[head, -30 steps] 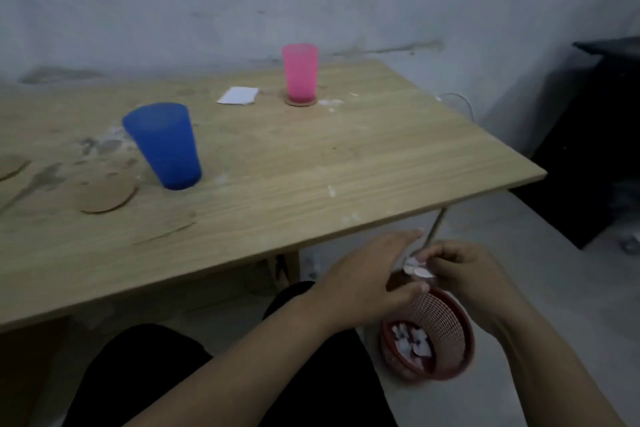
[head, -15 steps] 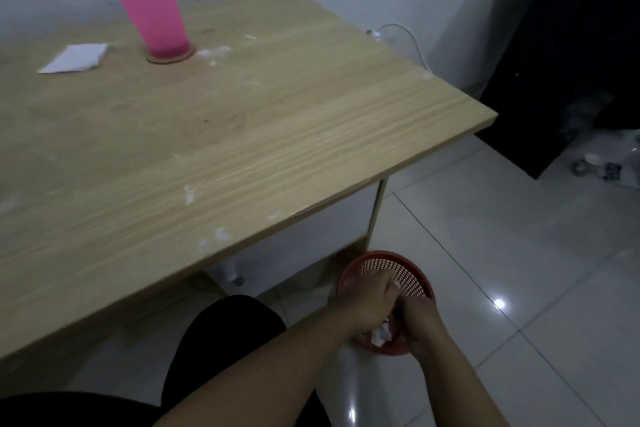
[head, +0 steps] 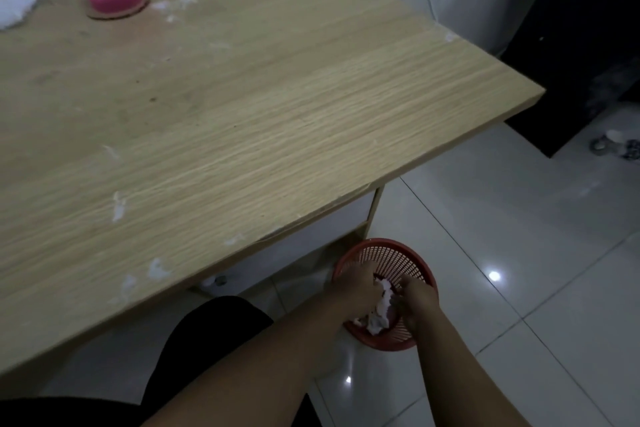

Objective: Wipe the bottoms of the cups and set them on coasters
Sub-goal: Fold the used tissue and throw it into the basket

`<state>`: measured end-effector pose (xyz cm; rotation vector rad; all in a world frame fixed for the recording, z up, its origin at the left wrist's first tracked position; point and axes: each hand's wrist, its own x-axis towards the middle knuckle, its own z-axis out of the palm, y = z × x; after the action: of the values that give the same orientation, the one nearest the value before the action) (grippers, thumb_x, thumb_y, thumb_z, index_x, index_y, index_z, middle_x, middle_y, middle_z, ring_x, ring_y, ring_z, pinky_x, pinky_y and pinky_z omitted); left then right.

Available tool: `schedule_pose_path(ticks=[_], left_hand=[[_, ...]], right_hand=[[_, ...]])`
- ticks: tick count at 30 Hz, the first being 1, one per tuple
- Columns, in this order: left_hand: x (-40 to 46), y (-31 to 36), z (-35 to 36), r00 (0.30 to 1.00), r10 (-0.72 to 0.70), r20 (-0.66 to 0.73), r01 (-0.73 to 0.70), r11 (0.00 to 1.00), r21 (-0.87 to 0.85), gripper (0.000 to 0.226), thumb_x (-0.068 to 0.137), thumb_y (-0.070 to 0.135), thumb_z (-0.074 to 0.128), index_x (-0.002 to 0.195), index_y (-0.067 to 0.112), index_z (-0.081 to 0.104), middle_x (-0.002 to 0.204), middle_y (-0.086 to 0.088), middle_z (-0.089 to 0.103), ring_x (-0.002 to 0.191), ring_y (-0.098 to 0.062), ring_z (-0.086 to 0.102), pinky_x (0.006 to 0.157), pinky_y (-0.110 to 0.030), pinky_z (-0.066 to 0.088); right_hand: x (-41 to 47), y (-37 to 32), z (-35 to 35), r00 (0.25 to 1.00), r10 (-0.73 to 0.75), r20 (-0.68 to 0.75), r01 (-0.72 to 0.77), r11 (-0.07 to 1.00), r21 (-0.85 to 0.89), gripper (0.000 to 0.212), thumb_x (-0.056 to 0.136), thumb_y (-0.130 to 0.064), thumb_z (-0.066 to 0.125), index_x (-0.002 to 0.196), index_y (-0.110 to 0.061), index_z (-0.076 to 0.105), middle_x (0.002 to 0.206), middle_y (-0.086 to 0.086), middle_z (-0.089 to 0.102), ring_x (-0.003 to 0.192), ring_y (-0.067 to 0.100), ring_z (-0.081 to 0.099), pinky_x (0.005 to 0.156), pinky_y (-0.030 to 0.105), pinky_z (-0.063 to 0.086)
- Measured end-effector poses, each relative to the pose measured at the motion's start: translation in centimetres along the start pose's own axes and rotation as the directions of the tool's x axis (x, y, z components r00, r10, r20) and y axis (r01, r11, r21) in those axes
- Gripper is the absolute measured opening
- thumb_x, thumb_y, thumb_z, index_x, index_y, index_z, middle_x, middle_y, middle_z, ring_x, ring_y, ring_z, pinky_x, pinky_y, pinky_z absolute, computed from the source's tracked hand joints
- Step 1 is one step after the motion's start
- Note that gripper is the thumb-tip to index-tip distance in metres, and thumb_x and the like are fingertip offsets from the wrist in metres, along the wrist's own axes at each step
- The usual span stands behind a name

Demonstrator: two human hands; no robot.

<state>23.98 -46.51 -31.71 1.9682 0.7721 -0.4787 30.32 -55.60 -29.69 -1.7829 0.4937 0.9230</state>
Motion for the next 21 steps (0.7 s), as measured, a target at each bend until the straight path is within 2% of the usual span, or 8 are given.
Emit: schedule_pose_path(ticks=[3, 6, 8, 10, 13, 15, 17, 21], left_hand=[[-2.6, 1.9, -1.6, 0.999, 0.038, -0.012, -0.037, 0.999, 0.024, 0.047, 0.093, 0.021, 0.041, 0.139, 0.014, 0.041, 0.142, -0.009, 0.047, 0.131, -0.027, 0.043, 0.108, -0.044, 0.038], [-4.7, 2.9, -2.6, 0.992, 0.119, -0.041, -0.116, 0.990, 0.080, 0.049, 0.097, 0.013, 0.042, 0.145, 0.011, 0.033, 0.150, -0.009, 0.037, 0.139, -0.025, 0.033, 0.114, -0.037, 0.030], [-6.7, 3.8, -3.3, 0.984, 0.174, -0.048, -0.170, 0.982, 0.079, 0.049, 0.097, 0.013, 0.042, 0.146, 0.012, 0.033, 0.151, -0.008, 0.036, 0.140, -0.023, 0.033, 0.114, -0.035, 0.029], [-9.1, 4.7, -4.2, 0.967, 0.249, -0.054, -0.245, 0.967, 0.065, 0.048, 0.097, 0.013, 0.042, 0.144, 0.013, 0.035, 0.149, -0.006, 0.039, 0.137, -0.020, 0.036, 0.112, -0.029, 0.030], [-13.5, 6.0, -5.9, 0.923, 0.373, -0.090, -0.366, 0.926, 0.087, 0.049, 0.096, 0.014, 0.043, 0.144, 0.019, 0.035, 0.148, -0.001, 0.039, 0.135, -0.013, 0.038, 0.107, -0.020, 0.029], [-16.7, 6.6, -7.3, 0.876, 0.454, -0.162, -0.442, 0.891, 0.105, 0.050, 0.095, 0.016, 0.046, 0.144, 0.022, 0.035, 0.148, 0.001, 0.040, 0.133, -0.009, 0.039, 0.106, -0.017, 0.029], [-19.6, 6.9, -8.7, 0.830, 0.508, -0.231, -0.498, 0.861, 0.101, 0.050, 0.095, 0.016, 0.047, 0.143, 0.022, 0.036, 0.146, 0.002, 0.042, 0.130, -0.008, 0.043, 0.106, -0.020, 0.035], [-26.7, 6.9, -12.7, 0.704, 0.591, -0.394, -0.590, 0.795, 0.140, 0.047, 0.096, 0.017, 0.047, 0.142, 0.023, 0.038, 0.142, 0.005, 0.046, 0.126, -0.008, 0.048, 0.103, -0.030, 0.042]], right_hand=[[-0.8, 0.1, 0.1, 0.998, -0.041, 0.051, 0.042, 0.999, -0.012, 0.024, 0.091, -0.003, 0.045, 0.107, 0.001, 0.063, 0.114, 0.023, 0.062, 0.098, 0.034, 0.062, 0.091, 0.043, 0.049], [-2.8, 0.2, -0.4, 0.977, -0.175, 0.120, 0.186, 0.978, -0.089, 0.024, 0.090, -0.005, 0.047, 0.101, -0.007, 0.068, 0.094, 0.011, 0.069, 0.086, 0.023, 0.064, 0.083, 0.038, 0.054], [-5.3, -0.3, -1.2, 0.942, -0.304, 0.141, 0.325, 0.932, -0.162, 0.022, 0.089, -0.002, 0.047, 0.091, -0.012, 0.067, 0.083, 0.003, 0.068, 0.077, 0.014, 0.063, 0.067, 0.024, 0.053], [-8.3, -0.9, -1.9, 0.878, -0.457, 0.143, 0.479, 0.847, -0.230, 0.025, 0.087, -0.002, 0.049, 0.087, -0.019, 0.067, 0.081, -0.003, 0.067, 0.073, 0.004, 0.059, 0.058, 0.016, 0.046], [-12.4, -1.6, -2.8, 0.753, -0.637, 0.163, 0.653, 0.693, -0.305, 0.030, 0.085, -0.005, 0.053, 0.080, -0.032, 0.065, 0.083, -0.014, 0.066, 0.077, 0.001, 0.060, 0.064, 0.018, 0.044], [-15.9, -2.2, -3.3, 0.665, -0.720, 0.196, 0.742, 0.607, -0.286, 0.028, 0.084, -0.006, 0.056, 0.080, -0.032, 0.066, 0.082, -0.017, 0.067, 0.078, -0.003, 0.062, 0.063, 0.011, 0.044], [-19.1, -3.1, -3.4, 0.569, -0.789, 0.230, 0.819, 0.522, -0.237, 0.028, 0.084, -0.006, 0.059, 0.079, -0.033, 0.065, 0.079, -0.015, 0.068, 0.077, -0.008, 0.062, 0.062, 0.004, 0.044], [-26.2, -5.1, -1.7, 0.389, -0.870, 0.303, 0.921, 0.365, -0.134, 0.018, 0.084, -0.008, 0.062, 0.087, -0.023, 0.070, 0.082, -0.012, 0.070, 0.078, -0.005, 0.064, 0.065, 0.006, 0.047]])
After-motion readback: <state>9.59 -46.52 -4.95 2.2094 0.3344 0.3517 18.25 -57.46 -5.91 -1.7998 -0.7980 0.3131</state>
